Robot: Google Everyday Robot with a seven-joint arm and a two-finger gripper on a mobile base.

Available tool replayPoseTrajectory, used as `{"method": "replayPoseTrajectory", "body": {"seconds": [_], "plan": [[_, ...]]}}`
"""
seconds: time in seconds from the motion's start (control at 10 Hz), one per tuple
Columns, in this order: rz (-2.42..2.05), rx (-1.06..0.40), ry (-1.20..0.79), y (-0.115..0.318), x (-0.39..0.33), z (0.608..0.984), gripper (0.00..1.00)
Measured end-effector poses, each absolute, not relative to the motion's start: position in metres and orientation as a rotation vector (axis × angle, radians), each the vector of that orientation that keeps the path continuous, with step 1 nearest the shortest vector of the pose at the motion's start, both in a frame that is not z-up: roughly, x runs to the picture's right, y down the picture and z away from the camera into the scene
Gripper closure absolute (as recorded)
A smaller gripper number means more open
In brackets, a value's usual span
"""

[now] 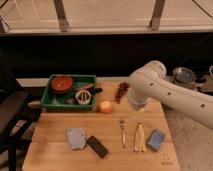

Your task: Place towel in tray

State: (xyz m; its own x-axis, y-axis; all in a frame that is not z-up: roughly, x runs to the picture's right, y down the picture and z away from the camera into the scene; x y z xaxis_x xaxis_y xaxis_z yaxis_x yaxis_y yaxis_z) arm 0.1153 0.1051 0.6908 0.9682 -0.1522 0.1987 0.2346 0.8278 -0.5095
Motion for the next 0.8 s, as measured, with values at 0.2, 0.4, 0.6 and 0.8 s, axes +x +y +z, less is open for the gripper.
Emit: {"method": "replayPoseTrajectory", "body": {"seconds": [0.2, 0.4, 0.6, 0.8], "plan": [[-0.229, -0.569, -0.200, 0.1067, 0.0904, 0.6885, 0.35], [-0.229, -0.572, -0.201, 0.1072, 0.0901, 0.6882, 0.35], [-0.226, -0.571, -0.198, 0.1074, 0.0925, 0.6883, 0.35], [-0.232, -0.575, -0.211, 0.1074, 0.0899, 0.6889, 0.35]]}}
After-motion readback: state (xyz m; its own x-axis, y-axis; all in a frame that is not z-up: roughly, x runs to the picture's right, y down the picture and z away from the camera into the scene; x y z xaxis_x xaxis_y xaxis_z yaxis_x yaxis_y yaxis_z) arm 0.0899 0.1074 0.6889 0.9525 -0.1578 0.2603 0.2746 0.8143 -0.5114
